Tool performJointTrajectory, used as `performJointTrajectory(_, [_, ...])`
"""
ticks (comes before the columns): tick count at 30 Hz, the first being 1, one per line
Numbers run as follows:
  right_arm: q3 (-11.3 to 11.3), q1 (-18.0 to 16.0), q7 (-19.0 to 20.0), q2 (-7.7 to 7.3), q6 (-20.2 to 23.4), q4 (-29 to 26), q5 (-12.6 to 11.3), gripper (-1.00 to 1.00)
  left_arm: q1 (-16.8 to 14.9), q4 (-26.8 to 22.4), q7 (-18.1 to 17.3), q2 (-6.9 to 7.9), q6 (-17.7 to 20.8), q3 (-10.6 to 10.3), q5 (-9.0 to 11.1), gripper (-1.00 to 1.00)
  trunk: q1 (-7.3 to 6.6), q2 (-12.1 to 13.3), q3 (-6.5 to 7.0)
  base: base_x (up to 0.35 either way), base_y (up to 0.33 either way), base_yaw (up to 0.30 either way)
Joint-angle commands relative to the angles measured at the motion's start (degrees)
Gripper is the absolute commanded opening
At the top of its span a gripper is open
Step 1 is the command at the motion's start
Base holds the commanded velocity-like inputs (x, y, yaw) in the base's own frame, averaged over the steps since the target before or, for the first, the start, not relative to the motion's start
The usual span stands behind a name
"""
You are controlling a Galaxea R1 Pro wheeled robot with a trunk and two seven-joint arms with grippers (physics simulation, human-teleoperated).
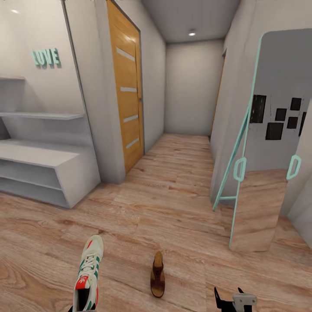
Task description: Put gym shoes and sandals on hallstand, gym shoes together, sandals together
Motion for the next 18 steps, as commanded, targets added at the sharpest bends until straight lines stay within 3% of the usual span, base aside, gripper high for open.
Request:
performJointTrajectory(1, [-0.36,-0.03,-0.11,0.01,-0.15,0.04,0.40,1.00,-0.03,0.04,0.00,-0.01,-0.17,0.06,0.05,-1.00,-0.24,0.39,0.13,0.000,0.000,0.000])
performJointTrajectory(7, [-0.38,-0.03,-0.13,0.09,-0.15,-0.04,0.28,1.00,-0.03,-0.03,0.00,-0.01,-0.17,0.13,0.05,-1.00,-0.46,0.79,0.23,0.000,0.000,0.035])
performJointTrajectory(18, [-0.46,-0.03,-0.22,0.36,-0.15,-0.11,0.14,1.00,-0.03,-0.04,0.00,-0.01,-0.17,0.15,0.05,-1.00,-0.46,0.79,-0.18,0.007,0.013,0.221])
